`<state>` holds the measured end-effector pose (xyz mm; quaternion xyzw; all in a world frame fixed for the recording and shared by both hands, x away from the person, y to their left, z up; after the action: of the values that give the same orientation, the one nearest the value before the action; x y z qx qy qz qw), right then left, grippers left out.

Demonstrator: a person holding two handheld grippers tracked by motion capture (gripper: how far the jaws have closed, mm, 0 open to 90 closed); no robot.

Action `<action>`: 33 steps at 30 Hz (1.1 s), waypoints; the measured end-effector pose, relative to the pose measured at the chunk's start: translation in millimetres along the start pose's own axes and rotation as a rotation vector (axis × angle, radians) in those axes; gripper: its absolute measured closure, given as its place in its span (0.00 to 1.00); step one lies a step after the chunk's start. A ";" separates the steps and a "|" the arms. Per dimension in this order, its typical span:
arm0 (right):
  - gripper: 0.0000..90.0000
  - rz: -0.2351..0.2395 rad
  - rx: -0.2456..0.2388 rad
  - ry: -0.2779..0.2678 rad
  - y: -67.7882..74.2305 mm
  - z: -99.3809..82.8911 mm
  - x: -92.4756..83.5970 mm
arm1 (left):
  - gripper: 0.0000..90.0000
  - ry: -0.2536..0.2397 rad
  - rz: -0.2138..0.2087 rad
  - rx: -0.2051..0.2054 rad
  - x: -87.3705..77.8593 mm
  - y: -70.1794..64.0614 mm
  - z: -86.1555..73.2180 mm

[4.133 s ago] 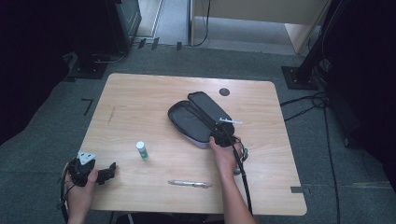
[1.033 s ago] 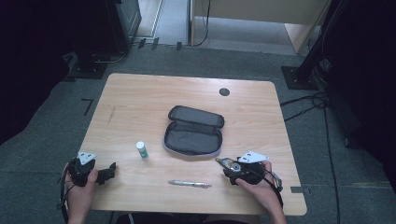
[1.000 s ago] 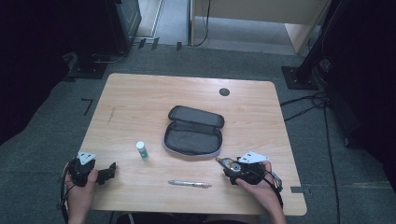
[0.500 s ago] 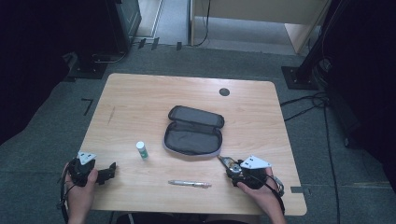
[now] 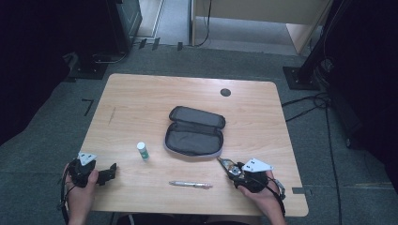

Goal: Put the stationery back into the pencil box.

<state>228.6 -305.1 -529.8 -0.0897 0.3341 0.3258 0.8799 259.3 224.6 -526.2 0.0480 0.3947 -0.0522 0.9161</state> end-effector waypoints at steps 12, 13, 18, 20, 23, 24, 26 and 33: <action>0.42 0.005 0.000 0.003 9.8 -5.0 -4.6 | 0.00 -0.001 0.000 0.000 0.1 0.0 0.0; 0.42 0.001 0.002 0.003 10.1 -5.0 -4.5 | 0.00 0.000 0.000 0.000 0.0 0.0 0.0; 0.43 -0.003 0.004 0.002 10.7 -5.3 -4.6 | 0.00 0.000 0.000 0.000 0.0 0.0 0.0; 0.46 -0.002 0.007 -0.002 10.7 -5.4 -5.0 | 0.00 -0.001 0.000 0.001 0.0 0.0 0.0; 0.47 -0.012 0.009 -0.007 11.8 -5.4 -4.9 | 0.00 -0.001 0.000 0.000 0.1 0.0 0.0; 0.47 -0.014 0.012 -0.007 11.9 -5.4 -5.0 | 0.00 0.000 0.000 0.000 0.0 0.0 0.0; 0.47 -0.021 0.016 -0.006 12.0 -5.4 -5.3 | 0.00 0.000 0.000 0.000 0.0 0.0 0.0; 0.47 -0.030 0.025 -0.011 12.5 -6.3 -8.8 | 0.00 0.000 0.000 0.000 0.0 0.0 0.1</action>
<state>212.3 -302.3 -528.2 -0.0819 0.3318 0.3088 0.8876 259.4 224.6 -526.2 0.0478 0.3948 -0.0522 0.9161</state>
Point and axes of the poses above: each handheld gripper's, and its own axes: x roughly forward along the jaws, z roughly out of its top, y roughly to its left, the point moved 1 cm from there along x, roughly forward along the jaws, and after that the axes turned 3 degrees about z, right-handed, at the moved point
